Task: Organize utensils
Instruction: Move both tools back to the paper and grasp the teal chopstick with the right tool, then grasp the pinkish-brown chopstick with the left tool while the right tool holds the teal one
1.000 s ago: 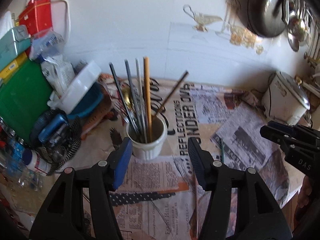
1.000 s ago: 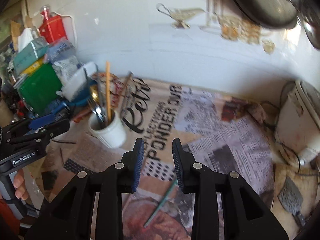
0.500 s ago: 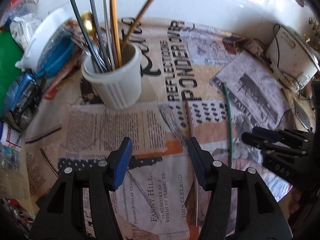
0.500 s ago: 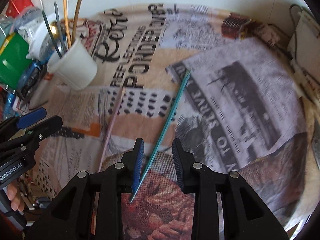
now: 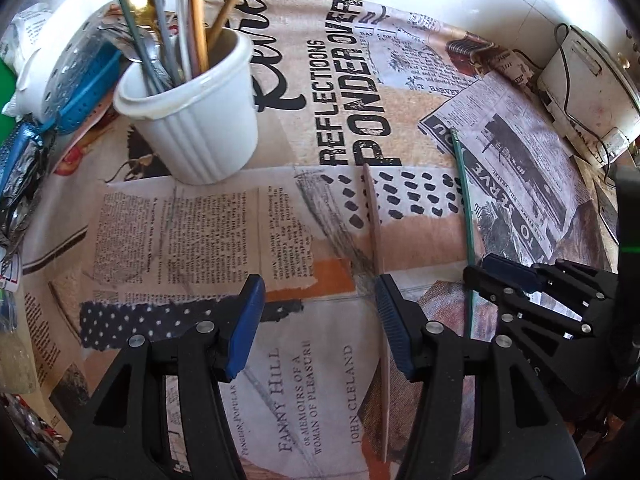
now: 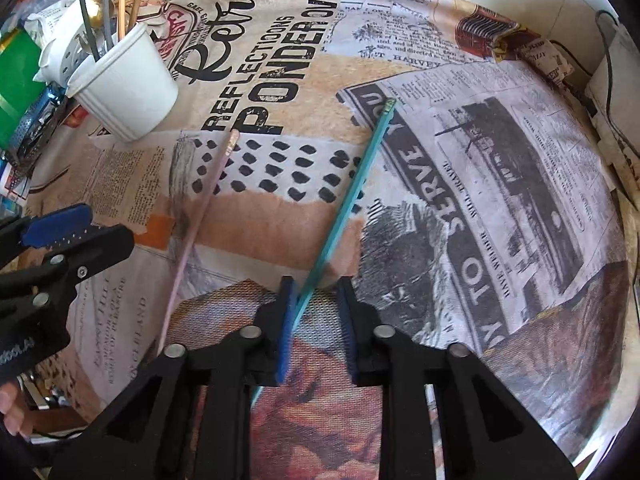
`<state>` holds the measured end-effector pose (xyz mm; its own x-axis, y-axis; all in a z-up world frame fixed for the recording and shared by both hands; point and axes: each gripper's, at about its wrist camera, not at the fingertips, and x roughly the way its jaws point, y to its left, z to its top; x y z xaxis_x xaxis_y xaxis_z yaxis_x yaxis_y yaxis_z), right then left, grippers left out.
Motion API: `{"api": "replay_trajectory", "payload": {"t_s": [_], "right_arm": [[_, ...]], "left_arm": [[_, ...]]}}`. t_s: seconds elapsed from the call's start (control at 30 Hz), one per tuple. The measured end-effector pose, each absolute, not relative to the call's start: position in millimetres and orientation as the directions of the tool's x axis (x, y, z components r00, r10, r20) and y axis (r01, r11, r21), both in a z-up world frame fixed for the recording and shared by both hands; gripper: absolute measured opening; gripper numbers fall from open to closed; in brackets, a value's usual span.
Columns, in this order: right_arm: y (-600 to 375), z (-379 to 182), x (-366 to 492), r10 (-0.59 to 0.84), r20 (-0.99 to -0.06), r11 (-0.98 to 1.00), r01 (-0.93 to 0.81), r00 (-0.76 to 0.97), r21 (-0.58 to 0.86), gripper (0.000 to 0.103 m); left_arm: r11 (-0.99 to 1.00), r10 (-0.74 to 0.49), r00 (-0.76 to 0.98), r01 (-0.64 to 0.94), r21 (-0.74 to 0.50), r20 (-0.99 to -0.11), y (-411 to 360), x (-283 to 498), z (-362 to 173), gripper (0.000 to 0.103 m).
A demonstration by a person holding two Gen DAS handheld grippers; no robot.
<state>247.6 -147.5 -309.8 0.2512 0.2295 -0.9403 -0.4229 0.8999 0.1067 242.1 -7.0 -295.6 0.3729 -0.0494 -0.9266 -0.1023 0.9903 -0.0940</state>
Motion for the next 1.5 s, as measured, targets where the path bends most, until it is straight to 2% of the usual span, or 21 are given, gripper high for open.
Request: {"api": "replay_trajectory", "payload": {"t_s": [0.07, 0.3, 0.47, 1.07, 1.23, 1.33, 1.43, 1.5], "right_arm": [[-154, -309, 248, 0.221, -0.943, 0.899, -0.426, 0.249, 0.098, 0.008], [-188, -309, 261, 0.179, -0.955, 0.914, -0.4, 0.238, 0.072, 0.007], [-198, -306, 286, 0.227, -0.954, 0.914, -0.382, 0.196, 0.139, 0.007], [-166, -308, 332, 0.271, -0.934, 0.893, -0.423, 0.232, 0.154, 0.006], [-168, -312, 336, 0.352, -0.918, 0.888, -0.376, 0.182, 0.266, 0.006], [-176, -309, 326, 0.35, -0.915, 0.893, -0.366, 0.201, 0.261, 0.006], [-184, -303, 318, 0.37, -0.904, 0.894, -0.349, 0.215, 0.283, 0.006], [-188, -299, 316, 0.383, -0.896, 0.893, -0.34, 0.226, 0.296, 0.006]], "left_arm": [[0.99, -0.064, 0.366, -0.097, -0.106, -0.928, -10, 247, -299, 0.056], [0.99, -0.114, 0.332, -0.041, -0.136, -0.936, -26, 265, -309, 0.038], [0.989, -0.124, 0.324, -0.033, -0.142, -0.938, -31, 275, -313, 0.036], [0.991, -0.102, 0.293, -0.051, -0.122, -0.951, -40, 290, -324, 0.029], [0.992, -0.106, 0.302, -0.034, -0.122, -0.947, -47, 297, -324, 0.029], [0.994, -0.093, 0.309, -0.028, -0.107, -0.947, -50, 300, -324, 0.022], [0.995, -0.082, 0.31, -0.021, -0.093, -0.947, -52, 304, -325, 0.007], [0.997, -0.076, 0.308, -0.003, -0.081, -0.948, -54, 305, -325, 0.005]]}}
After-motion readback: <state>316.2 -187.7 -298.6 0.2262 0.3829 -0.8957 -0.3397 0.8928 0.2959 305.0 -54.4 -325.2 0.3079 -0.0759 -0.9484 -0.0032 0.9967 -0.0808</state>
